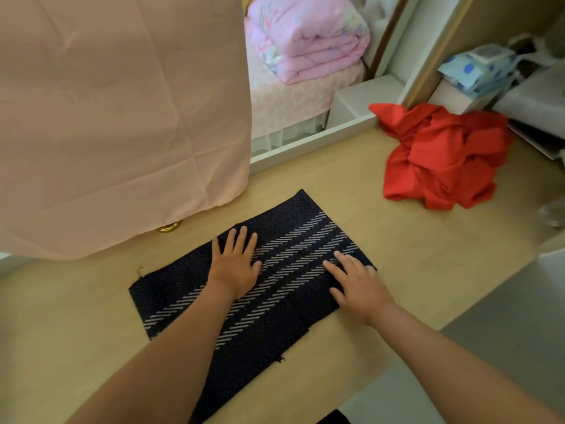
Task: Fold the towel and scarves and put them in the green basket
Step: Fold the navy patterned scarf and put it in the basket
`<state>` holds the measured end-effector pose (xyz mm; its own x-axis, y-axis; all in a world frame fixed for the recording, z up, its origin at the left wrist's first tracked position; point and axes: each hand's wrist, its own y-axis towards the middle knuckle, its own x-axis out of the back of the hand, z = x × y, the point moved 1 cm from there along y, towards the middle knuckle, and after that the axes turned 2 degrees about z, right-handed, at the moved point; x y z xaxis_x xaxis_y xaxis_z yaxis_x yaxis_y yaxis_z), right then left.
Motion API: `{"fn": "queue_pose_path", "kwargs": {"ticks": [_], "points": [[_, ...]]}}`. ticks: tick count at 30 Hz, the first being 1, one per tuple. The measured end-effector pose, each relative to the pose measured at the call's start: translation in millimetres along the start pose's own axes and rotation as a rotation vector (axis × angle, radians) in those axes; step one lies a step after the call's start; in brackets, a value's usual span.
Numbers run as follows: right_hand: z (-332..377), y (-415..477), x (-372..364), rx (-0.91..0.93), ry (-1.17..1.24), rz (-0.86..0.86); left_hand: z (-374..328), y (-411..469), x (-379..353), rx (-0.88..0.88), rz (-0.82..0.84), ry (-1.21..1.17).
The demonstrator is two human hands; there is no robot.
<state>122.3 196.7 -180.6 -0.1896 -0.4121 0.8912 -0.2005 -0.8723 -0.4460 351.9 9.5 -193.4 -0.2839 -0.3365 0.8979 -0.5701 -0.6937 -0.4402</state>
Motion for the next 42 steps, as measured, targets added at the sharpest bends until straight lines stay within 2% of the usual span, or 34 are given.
{"fn": "queue_pose_path", "kwargs": {"ticks": [2,4,7,12,15,18,20,23,26,32,37,42], "points": [[-6.5,6.4,4.2,0.044,0.04,-0.084,-15.1,5.4,13.4,0.005,-0.153,-0.009],[-15.6,16.7,12.5,0.052,0.126,-0.199,-37.9,18.8,30.4,-0.081,-0.294,-0.041],[-35.3,28.1,26.3,-0.05,0.161,-0.309,-75.7,51.6,56.9,-0.241,-0.346,-0.087],[-64.2,34.3,28.5,-0.216,0.152,-0.163,-121.3,96.8,92.4,-0.403,-0.258,0.112],[-71.2,35.7,27.1,-0.214,0.21,-0.119,-127.5,110.8,90.3,-0.413,-0.169,0.243],[-72.4,36.6,28.9,-0.152,0.266,-0.087,-126.2,111.5,80.3,-0.383,-0.235,0.379],[-70.5,36.0,34.4,-0.124,0.384,-0.063,-123.5,110.1,80.3,-0.367,-0.261,0.4],[-62.7,32.5,45.9,-0.131,0.684,-0.051,-114.1,101.2,92.9,-0.369,-0.271,0.403],[-43.5,26.8,58.9,-0.124,0.917,-0.015,-95.2,80.3,104.8,-0.31,-0.307,0.308],[26.3,11.7,77.9,-0.015,1.14,0.11,-25.7,16.0,109.3,-0.18,-0.407,0.033],[100.4,-14.0,81.2,0.139,1.13,0.274,39.1,-48.9,91.6,-0.13,-0.504,-0.238],[172.7,-37.4,68.6,0.217,0.983,0.382,96.7,-108.5,47.9,-0.007,-0.477,-0.419]]}}
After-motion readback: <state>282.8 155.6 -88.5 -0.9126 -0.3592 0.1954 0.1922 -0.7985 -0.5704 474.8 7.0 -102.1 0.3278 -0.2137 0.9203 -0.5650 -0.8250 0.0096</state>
